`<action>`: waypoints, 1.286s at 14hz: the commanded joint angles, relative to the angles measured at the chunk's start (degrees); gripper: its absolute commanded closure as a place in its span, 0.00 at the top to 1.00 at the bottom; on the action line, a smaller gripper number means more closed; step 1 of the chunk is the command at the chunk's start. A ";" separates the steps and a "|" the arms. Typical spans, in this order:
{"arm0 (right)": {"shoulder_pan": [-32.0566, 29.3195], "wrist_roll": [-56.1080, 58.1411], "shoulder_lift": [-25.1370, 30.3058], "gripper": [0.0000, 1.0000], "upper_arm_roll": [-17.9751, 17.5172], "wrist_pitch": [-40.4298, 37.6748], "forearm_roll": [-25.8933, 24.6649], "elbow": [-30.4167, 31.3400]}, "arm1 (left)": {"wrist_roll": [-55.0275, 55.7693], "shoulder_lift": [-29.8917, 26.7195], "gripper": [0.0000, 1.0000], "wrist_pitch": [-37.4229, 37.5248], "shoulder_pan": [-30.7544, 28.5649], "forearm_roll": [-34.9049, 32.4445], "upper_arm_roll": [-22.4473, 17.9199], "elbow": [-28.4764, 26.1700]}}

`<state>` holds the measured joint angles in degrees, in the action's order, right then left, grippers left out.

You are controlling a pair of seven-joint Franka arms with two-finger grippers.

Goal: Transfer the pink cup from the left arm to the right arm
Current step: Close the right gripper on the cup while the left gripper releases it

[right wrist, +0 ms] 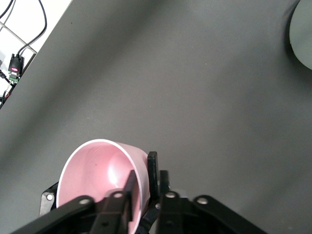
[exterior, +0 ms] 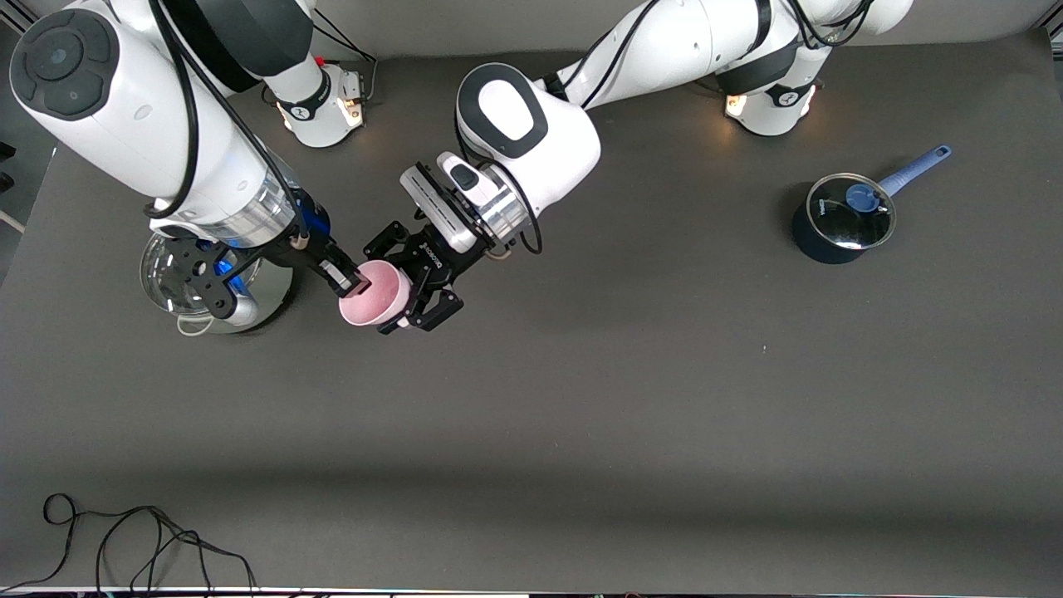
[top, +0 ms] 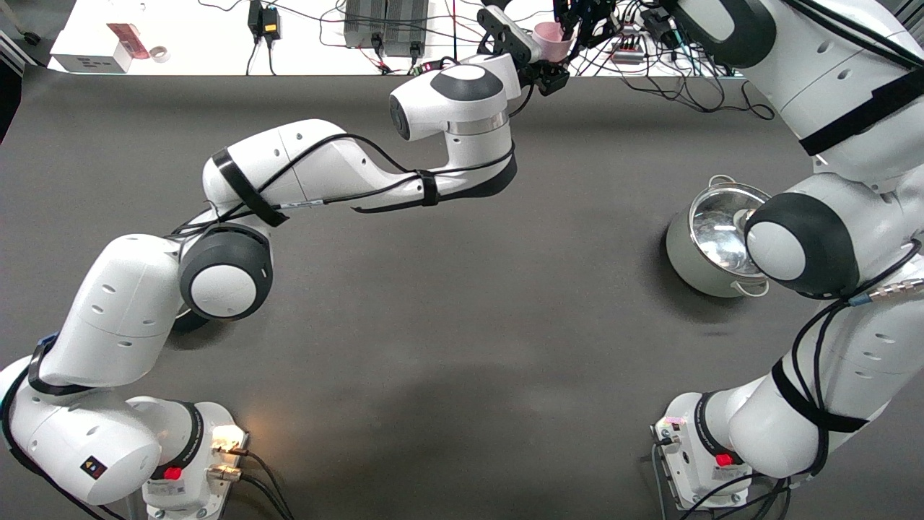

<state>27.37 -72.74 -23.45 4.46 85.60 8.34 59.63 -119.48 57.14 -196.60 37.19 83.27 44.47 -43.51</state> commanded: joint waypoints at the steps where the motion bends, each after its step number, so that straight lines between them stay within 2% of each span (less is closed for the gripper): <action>1: 0.14 -0.73 -0.90 0.00 0.20 -0.96 0.72 -1.88 | 1.53 -0.54 0.00 -0.97 1.13 -0.47 -1.23 0.80; 6: 0.14 -0.73 -0.90 0.00 0.20 -0.96 0.72 -1.88 | 1.70 -0.80 0.00 -1.15 1.13 -0.47 -1.14 0.80; 7: 0.14 -0.73 -0.90 0.00 0.20 -0.96 0.63 -1.88 | 1.70 -1.06 0.00 -3.50 1.13 -1.08 -2.19 0.71; 8: 0.14 -0.64 -0.90 0.00 0.20 -0.96 0.63 -1.88 | 2.31 -2.37 0.61 -4.22 1.65 -4.13 -4.37 0.19; 9: 0.14 -0.64 -0.90 0.00 0.20 -0.96 0.54 -1.88 | 3.97 -2.82 1.00 -4.14 1.74 -5.38 -4.66 0.09; 12: -0.12 1.02 -0.99 0.00 0.38 -0.79 0.19 -2.06 | 7.42 -3.44 1.00 -4.14 1.31 -6.10 -5.19 -0.87; 14: -0.65 3.22 -0.90 0.00 0.90 -0.79 -0.34 -2.23 | 7.15 -5.28 1.00 -4.05 -0.96 -6.18 -5.19 -4.02; 15: -1.26 4.27 -0.90 0.00 1.34 -0.79 -0.51 -2.32 | 7.07 -6.94 1.00 -3.18 -3.50 -6.53 -5.01 -7.52; 18: -4.33 9.44 -0.99 0.00 1.70 -0.43 -2.62 -2.23 | 7.07 -15.27 1.00 3.92 -12.64 -6.63 -4.57 -23.76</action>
<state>26.03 -68.60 -24.56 4.95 88.93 8.05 57.73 -114.95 51.47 -194.85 33.59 76.81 40.75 -51.89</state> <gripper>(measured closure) 0.969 0.000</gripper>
